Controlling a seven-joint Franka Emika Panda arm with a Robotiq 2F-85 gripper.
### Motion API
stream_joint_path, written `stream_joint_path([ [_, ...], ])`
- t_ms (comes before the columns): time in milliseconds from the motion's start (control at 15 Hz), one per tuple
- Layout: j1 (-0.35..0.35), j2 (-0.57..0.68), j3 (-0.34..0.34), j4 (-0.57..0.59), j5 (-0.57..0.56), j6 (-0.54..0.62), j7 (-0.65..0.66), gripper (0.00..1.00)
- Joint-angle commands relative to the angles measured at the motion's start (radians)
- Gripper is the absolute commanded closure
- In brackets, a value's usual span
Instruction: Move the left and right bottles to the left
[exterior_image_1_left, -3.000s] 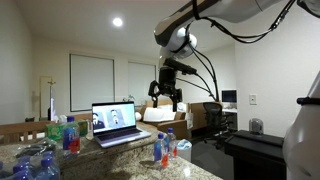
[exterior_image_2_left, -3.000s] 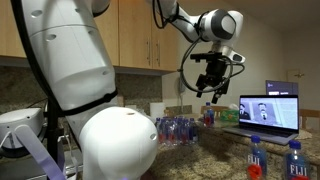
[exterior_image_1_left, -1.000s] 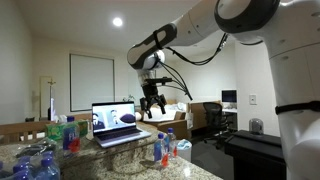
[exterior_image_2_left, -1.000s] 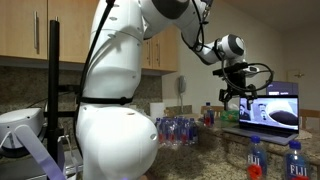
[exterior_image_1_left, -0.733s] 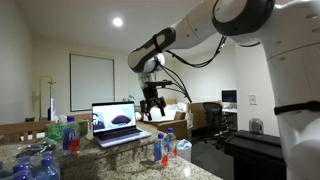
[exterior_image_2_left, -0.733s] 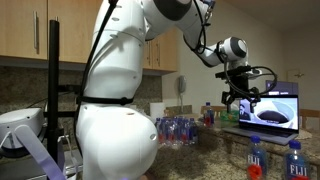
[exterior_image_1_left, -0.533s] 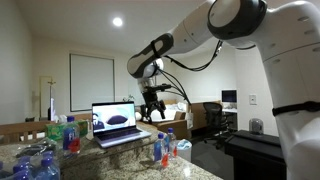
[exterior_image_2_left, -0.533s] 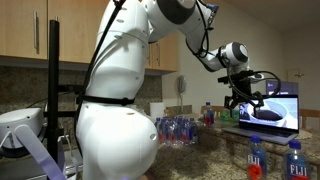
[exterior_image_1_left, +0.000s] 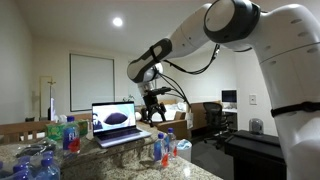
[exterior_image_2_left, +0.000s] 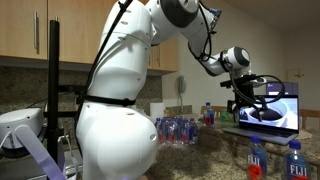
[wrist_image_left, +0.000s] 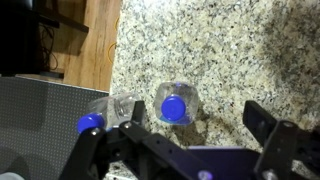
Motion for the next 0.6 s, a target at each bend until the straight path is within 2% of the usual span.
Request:
stream_joint_path([
  [0, -0.005, 0.000, 0.006, 0.002, -0.001, -0.002, 0.001, 0.00],
  [533, -0.001, 0.042, 0.014, 0.022, 0.006, 0.015, -0.004, 0.00],
])
